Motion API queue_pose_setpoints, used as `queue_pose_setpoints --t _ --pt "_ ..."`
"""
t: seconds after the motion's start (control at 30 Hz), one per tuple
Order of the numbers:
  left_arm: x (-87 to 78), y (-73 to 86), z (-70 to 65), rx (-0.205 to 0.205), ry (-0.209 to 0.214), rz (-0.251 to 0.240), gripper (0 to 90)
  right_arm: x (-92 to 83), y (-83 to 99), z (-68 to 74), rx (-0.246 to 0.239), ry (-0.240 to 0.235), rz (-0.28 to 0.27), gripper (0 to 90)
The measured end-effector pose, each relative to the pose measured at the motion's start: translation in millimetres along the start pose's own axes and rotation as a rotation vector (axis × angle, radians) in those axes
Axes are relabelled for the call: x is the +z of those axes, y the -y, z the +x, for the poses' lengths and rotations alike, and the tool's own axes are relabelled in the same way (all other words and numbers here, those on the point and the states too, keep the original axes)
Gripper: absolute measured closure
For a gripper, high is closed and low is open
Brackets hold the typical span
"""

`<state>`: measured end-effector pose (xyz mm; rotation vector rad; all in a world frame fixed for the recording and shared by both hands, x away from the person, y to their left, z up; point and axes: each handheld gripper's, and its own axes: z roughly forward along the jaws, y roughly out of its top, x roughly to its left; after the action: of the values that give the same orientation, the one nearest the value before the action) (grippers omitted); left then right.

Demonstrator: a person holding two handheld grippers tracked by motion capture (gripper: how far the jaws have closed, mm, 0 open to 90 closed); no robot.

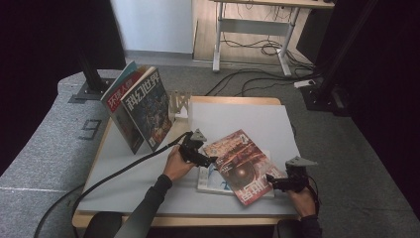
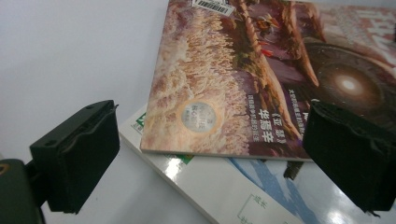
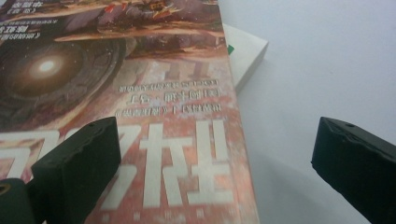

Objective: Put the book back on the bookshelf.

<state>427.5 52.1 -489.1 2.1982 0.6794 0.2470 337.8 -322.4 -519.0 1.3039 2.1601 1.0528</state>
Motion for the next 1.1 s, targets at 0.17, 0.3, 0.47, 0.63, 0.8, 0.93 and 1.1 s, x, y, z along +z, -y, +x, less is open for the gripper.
queue_pose_setpoints --t 0.17,0.3,0.47,0.63,0.8,0.93,1.1 --pt "7.7 -0.7 3.7 -0.033 0.008 -0.02 4.4 -7.4 5.0 -2.1 0.003 0.013 0.0 0.9" --pt "14.0 0.7 7.9 -0.042 0.001 -0.006 4.6 -10.7 7.4 -3.2 0.004 0.017 0.0 1.0" --pt "23.6 -0.8 8.8 -0.04 0.002 0.008 4.8 -12.6 9.1 -2.5 -0.006 0.017 0.006 1.3" --pt "31.6 -2.3 7.9 -0.048 0.005 0.012 5.1 -16.7 13.1 -1.8 -0.012 0.017 0.009 1.4" --pt "34.7 -0.1 9.9 -0.048 -0.006 0.031 5.2 -20.6 16.8 -0.9 -0.012 0.013 0.01 1.8" --pt "37.6 2.0 8.5 -0.048 0.003 0.033 5.9 -21.5 17.8 -0.1 -0.01 0.01 0.01 2.0" --pt "37.8 2.3 7.5 -0.045 0.002 0.03 6.0 -23.7 19.6 -0.2 -0.014 0.005 0.013 2.5"
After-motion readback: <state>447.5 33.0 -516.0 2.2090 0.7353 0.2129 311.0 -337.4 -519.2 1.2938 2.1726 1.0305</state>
